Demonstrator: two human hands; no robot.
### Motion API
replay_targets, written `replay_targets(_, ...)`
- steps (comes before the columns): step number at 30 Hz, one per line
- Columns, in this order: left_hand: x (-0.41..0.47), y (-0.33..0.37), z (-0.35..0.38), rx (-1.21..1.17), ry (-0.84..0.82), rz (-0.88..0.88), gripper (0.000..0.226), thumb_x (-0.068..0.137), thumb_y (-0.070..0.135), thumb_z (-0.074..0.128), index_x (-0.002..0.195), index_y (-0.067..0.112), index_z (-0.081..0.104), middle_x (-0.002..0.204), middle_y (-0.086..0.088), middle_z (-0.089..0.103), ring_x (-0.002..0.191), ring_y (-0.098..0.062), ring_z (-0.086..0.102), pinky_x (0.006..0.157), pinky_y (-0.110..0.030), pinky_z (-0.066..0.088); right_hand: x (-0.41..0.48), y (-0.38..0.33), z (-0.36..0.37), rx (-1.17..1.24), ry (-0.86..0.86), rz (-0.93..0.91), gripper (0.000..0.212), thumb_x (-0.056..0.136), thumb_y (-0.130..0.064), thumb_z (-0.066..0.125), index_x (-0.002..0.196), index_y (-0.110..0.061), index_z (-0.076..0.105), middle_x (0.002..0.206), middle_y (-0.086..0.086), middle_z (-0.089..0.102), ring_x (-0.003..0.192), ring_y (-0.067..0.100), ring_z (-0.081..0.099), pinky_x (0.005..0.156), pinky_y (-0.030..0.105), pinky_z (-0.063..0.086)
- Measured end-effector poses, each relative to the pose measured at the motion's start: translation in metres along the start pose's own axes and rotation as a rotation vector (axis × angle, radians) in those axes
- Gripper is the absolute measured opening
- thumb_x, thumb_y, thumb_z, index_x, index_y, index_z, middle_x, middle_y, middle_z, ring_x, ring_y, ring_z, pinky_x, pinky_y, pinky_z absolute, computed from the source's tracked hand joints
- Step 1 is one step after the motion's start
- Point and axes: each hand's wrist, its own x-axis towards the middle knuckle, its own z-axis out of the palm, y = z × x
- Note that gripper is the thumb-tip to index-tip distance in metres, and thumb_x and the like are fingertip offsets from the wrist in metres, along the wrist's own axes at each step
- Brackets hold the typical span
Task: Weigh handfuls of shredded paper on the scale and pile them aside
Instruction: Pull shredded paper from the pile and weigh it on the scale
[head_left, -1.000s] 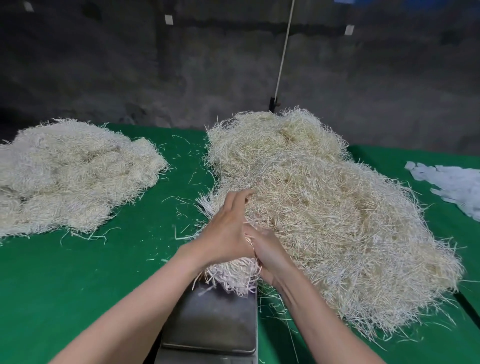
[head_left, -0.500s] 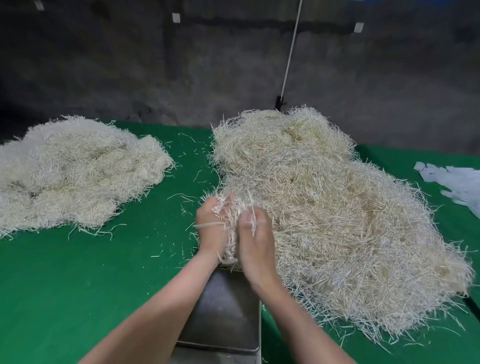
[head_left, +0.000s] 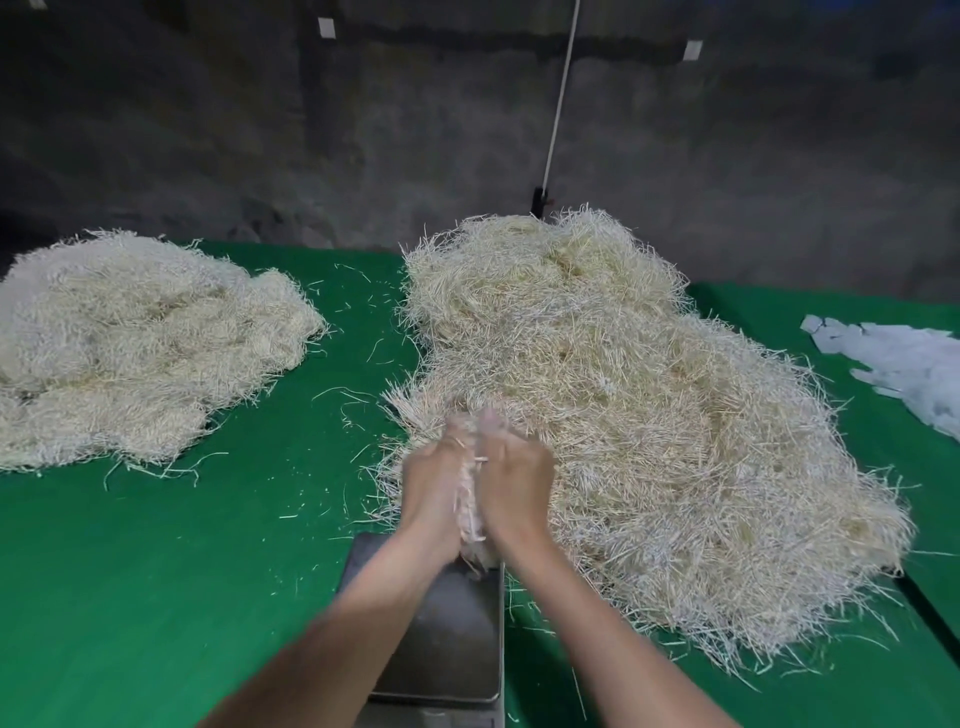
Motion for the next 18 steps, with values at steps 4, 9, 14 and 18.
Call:
replay_targets(4, 0.004, -0.002, -0.009, 0.035, -0.030, 0.002, 0.028, 0.098, 0.022, 0.051, 0.075, 0.009, 0.058, 0.072, -0.009, 0.062, 0.059, -0.010, 0.062, 0.056, -0.023, 0.052, -0.014, 0.010, 0.010, -0.062, -0.027, 0.002, 0.035, 0.094, -0.042, 0.042, 0.063, -0.026, 0.045, 0.055, -0.011, 0.043, 0.051, 0.002, 0.040, 0.048, 0.019, 0.030)
replay_targets(9, 0.006, 0.000, -0.011, 0.214, -0.195, 0.123, 0.017, 0.095, 0.045, 0.043, 0.101, 0.034, 0.055, 0.108, 0.014, 0.055, 0.094, 0.012, 0.044, 0.094, -0.021, 0.042, 0.011, 0.011, -0.012, 0.103, -0.282, 0.110, 0.068, 0.086, -0.062, 0.045, 0.144, -0.037, 0.022, 0.150, -0.011, 0.024, 0.133, 0.004, 0.024, 0.109, 0.033, 0.025)
replay_targets(14, 0.018, 0.001, -0.011, 0.373, 0.044, 0.573, 0.014, 0.096, 0.028, 0.050, 0.104, 0.016, 0.047, 0.094, 0.001, 0.052, 0.084, 0.000, 0.054, 0.067, -0.011, 0.041, -0.016, -0.001, 0.007, 0.187, -0.292, 0.369, 0.094, 0.069, -0.080, 0.048, 0.145, -0.027, 0.031, 0.146, -0.003, 0.040, 0.129, 0.011, 0.044, 0.105, 0.028, 0.035)
replay_targets(18, 0.020, -0.001, -0.019, 0.050, -0.030, 0.027, 0.095, 0.074, 0.078, 0.031, 0.143, 0.013, 0.032, 0.145, -0.014, 0.039, 0.134, -0.034, 0.037, 0.107, -0.055, 0.033, 0.010, 0.001, -0.006, 0.437, -0.089, 0.602, 0.047, 0.091, -0.047, 0.052, 0.125, -0.016, 0.041, 0.118, 0.014, 0.058, 0.094, 0.002, 0.064, 0.077, 0.030, 0.058)
